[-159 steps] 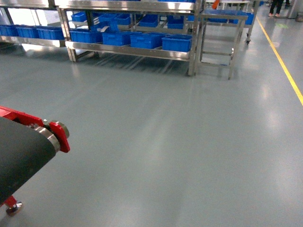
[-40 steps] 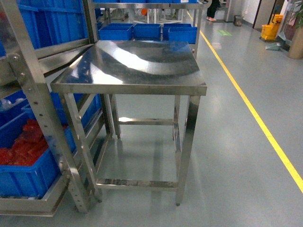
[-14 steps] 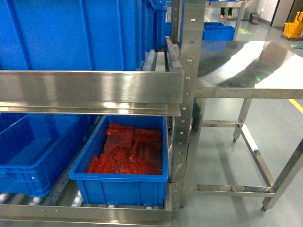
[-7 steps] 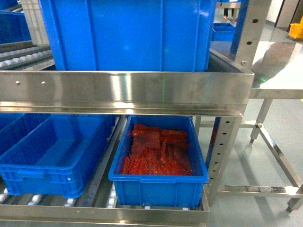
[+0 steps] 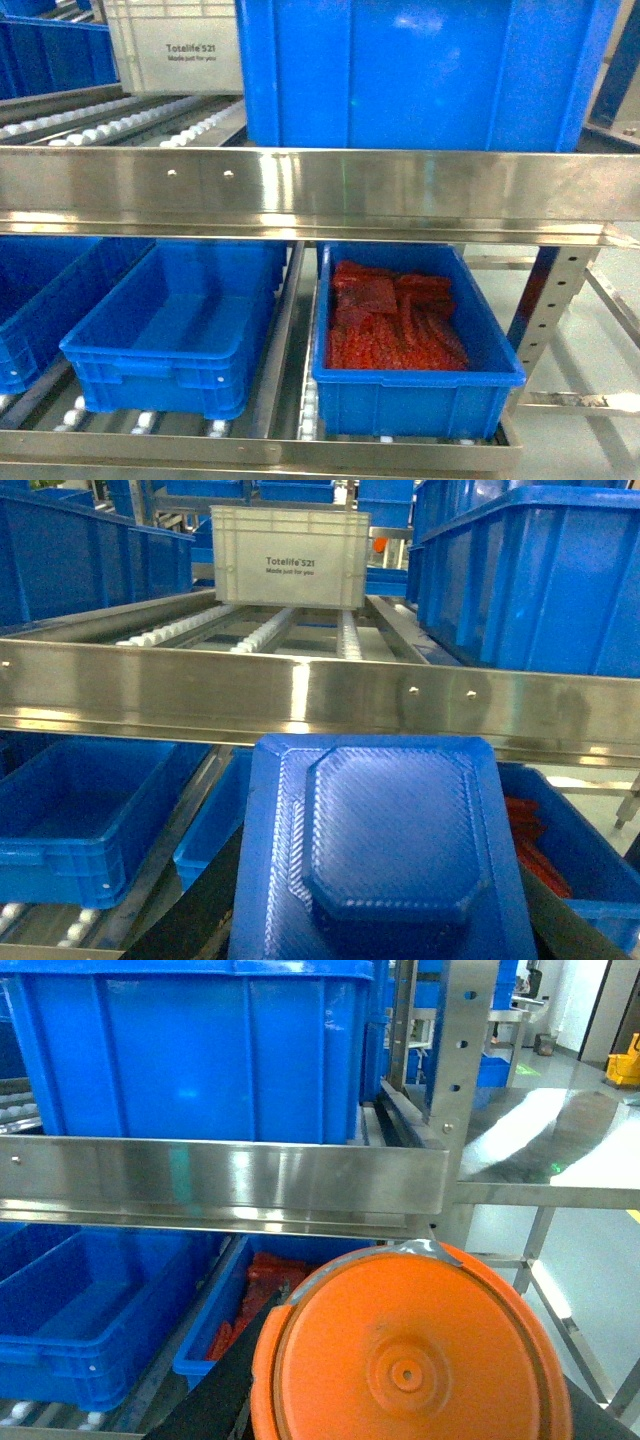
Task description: Sort blue parts and orange caps into right shelf containers
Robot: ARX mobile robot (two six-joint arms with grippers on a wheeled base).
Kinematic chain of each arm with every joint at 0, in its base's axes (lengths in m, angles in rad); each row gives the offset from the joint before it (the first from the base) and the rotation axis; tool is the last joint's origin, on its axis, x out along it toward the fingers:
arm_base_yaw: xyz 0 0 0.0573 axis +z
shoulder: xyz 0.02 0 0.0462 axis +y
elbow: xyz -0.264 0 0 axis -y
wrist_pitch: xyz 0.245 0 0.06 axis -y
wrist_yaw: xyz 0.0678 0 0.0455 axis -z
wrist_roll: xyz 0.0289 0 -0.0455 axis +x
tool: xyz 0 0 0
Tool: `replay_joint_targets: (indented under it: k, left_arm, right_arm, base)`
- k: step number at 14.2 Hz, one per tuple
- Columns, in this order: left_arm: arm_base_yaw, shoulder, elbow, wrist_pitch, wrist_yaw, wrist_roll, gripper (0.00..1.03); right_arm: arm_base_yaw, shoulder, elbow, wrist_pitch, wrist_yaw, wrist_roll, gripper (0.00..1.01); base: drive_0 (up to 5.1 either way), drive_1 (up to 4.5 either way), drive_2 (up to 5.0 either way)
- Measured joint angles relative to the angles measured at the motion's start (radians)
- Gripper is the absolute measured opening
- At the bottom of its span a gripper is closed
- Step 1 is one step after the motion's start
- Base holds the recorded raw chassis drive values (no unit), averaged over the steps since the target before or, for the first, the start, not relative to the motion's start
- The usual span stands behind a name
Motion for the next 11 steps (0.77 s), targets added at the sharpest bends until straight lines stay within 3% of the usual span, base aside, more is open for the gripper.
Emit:
replay_joint_targets:
  k: [11]
  left_arm:
    - [0.000, 0.000, 0.000, 0.001, 0.000, 0.000, 0.42]
  right_arm:
    - [0.000, 0.000, 0.000, -0.001, 0.000, 0.000, 0.43]
  base:
    - [-5.0, 2.41, 2.4]
